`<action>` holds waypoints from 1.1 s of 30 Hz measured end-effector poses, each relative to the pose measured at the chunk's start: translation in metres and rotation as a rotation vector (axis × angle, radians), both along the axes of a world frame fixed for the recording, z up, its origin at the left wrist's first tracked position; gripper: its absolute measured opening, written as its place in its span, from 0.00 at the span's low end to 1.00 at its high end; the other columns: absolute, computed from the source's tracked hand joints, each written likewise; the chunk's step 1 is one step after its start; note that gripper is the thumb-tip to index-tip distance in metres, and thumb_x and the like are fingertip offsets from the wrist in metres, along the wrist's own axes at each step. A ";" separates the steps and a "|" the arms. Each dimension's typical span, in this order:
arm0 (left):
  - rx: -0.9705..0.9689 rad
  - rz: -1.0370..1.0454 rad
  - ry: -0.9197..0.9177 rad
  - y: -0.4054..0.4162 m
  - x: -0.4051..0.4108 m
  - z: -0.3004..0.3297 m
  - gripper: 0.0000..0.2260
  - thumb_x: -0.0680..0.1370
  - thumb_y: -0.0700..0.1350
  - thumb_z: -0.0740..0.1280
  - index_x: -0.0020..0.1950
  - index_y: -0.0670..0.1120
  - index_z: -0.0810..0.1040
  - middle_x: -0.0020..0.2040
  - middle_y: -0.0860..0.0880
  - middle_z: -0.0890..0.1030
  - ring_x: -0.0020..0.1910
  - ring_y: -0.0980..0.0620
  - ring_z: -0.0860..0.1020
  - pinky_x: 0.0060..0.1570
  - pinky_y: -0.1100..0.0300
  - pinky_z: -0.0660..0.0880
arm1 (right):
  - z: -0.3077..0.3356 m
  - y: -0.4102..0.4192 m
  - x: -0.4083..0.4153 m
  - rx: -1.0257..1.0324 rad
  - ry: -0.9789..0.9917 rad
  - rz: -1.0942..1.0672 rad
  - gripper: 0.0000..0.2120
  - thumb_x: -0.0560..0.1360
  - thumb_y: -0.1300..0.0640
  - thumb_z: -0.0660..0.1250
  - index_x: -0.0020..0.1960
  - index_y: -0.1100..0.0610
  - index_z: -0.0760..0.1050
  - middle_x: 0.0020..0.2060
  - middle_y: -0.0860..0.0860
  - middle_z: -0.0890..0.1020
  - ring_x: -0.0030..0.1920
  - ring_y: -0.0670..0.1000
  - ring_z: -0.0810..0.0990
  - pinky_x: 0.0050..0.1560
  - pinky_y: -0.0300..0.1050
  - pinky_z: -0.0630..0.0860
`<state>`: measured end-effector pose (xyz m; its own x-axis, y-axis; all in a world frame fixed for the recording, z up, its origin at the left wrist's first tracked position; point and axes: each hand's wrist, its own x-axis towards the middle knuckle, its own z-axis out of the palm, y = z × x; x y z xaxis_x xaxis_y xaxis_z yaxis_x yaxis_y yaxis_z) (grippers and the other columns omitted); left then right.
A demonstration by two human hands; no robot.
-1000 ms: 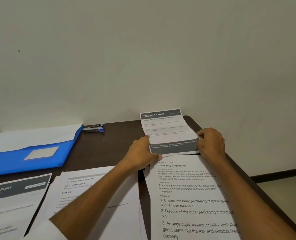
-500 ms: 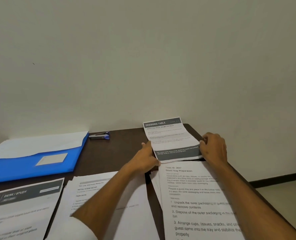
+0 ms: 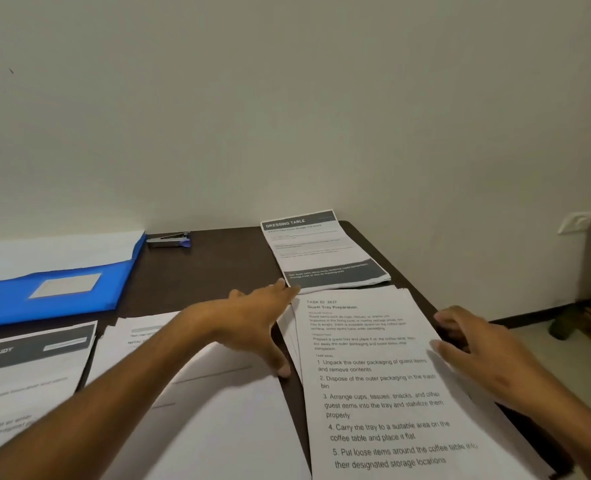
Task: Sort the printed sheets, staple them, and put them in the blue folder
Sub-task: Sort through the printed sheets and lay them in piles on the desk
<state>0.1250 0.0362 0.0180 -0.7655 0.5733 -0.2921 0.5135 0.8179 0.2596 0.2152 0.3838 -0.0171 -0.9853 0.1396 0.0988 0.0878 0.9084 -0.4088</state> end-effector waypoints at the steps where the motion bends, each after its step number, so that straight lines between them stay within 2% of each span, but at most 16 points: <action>1: -0.055 -0.012 0.023 0.004 0.004 -0.002 0.59 0.71 0.60 0.80 0.86 0.55 0.40 0.87 0.54 0.43 0.85 0.49 0.46 0.81 0.38 0.44 | -0.002 -0.005 0.006 -0.001 0.001 0.006 0.20 0.81 0.48 0.69 0.71 0.49 0.72 0.65 0.45 0.82 0.63 0.49 0.81 0.59 0.47 0.78; 3: -0.065 -0.027 0.052 0.013 0.012 -0.005 0.61 0.70 0.62 0.80 0.86 0.53 0.38 0.86 0.51 0.39 0.85 0.49 0.41 0.81 0.40 0.43 | -0.004 -0.014 0.009 -0.007 0.019 0.011 0.18 0.81 0.49 0.69 0.69 0.48 0.72 0.63 0.45 0.82 0.61 0.49 0.81 0.58 0.50 0.78; 6: -0.032 -0.032 0.088 0.023 0.017 -0.012 0.61 0.70 0.63 0.80 0.86 0.53 0.38 0.86 0.50 0.37 0.85 0.50 0.39 0.81 0.38 0.41 | -0.003 -0.024 0.003 -0.051 0.024 0.015 0.19 0.80 0.51 0.71 0.69 0.49 0.73 0.67 0.44 0.81 0.66 0.49 0.80 0.62 0.50 0.77; 13: 0.021 -0.067 0.113 0.032 0.033 -0.019 0.60 0.70 0.64 0.79 0.86 0.53 0.41 0.86 0.50 0.39 0.85 0.51 0.40 0.80 0.44 0.38 | -0.001 -0.028 -0.008 -0.112 -0.024 0.033 0.24 0.80 0.56 0.72 0.74 0.50 0.70 0.71 0.46 0.78 0.70 0.50 0.77 0.65 0.48 0.73; 16: 0.013 -0.032 0.107 0.029 0.034 -0.020 0.59 0.70 0.64 0.79 0.86 0.52 0.42 0.86 0.49 0.40 0.85 0.50 0.40 0.80 0.40 0.37 | -0.006 -0.023 -0.005 -0.118 -0.017 0.001 0.29 0.79 0.55 0.74 0.77 0.51 0.69 0.71 0.46 0.78 0.70 0.50 0.77 0.68 0.51 0.74; 19: 0.022 -0.004 0.089 0.021 0.037 -0.021 0.58 0.71 0.63 0.79 0.86 0.52 0.42 0.87 0.49 0.40 0.85 0.49 0.41 0.81 0.36 0.37 | -0.010 -0.016 0.000 -0.075 0.017 -0.092 0.30 0.77 0.48 0.74 0.76 0.50 0.69 0.64 0.47 0.81 0.61 0.51 0.80 0.57 0.51 0.76; 23: 0.039 -0.014 0.063 0.013 0.041 -0.019 0.58 0.70 0.63 0.79 0.86 0.54 0.43 0.87 0.52 0.42 0.85 0.51 0.42 0.81 0.40 0.38 | -0.015 -0.015 0.002 -0.030 0.002 -0.148 0.25 0.76 0.41 0.73 0.69 0.50 0.74 0.54 0.46 0.80 0.51 0.47 0.80 0.45 0.44 0.73; 25: 0.046 -0.023 0.052 0.015 0.043 -0.019 0.57 0.71 0.63 0.79 0.86 0.54 0.43 0.87 0.52 0.42 0.85 0.51 0.42 0.81 0.39 0.38 | -0.015 -0.020 0.001 -0.045 -0.015 -0.145 0.20 0.76 0.40 0.73 0.62 0.50 0.75 0.50 0.45 0.80 0.48 0.44 0.79 0.42 0.43 0.72; 29: 0.038 -0.025 0.060 0.021 0.045 -0.020 0.59 0.70 0.62 0.80 0.86 0.53 0.43 0.87 0.50 0.42 0.85 0.50 0.42 0.81 0.35 0.40 | -0.014 -0.025 -0.003 -0.123 -0.031 -0.162 0.14 0.76 0.42 0.74 0.48 0.52 0.76 0.42 0.45 0.82 0.43 0.45 0.81 0.43 0.48 0.75; 33: 0.066 -0.005 0.064 0.021 0.046 -0.022 0.59 0.69 0.63 0.80 0.86 0.53 0.44 0.87 0.50 0.43 0.85 0.49 0.43 0.81 0.34 0.41 | -0.013 -0.025 0.001 -0.187 -0.012 -0.155 0.14 0.78 0.47 0.74 0.39 0.54 0.75 0.33 0.46 0.81 0.34 0.48 0.78 0.34 0.45 0.69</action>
<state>0.1709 0.0572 -0.0037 -0.7787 0.5933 -0.2040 0.5346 0.7977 0.2791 0.2162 0.3587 -0.0297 -0.9515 0.3044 0.0458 0.2261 0.7922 -0.5669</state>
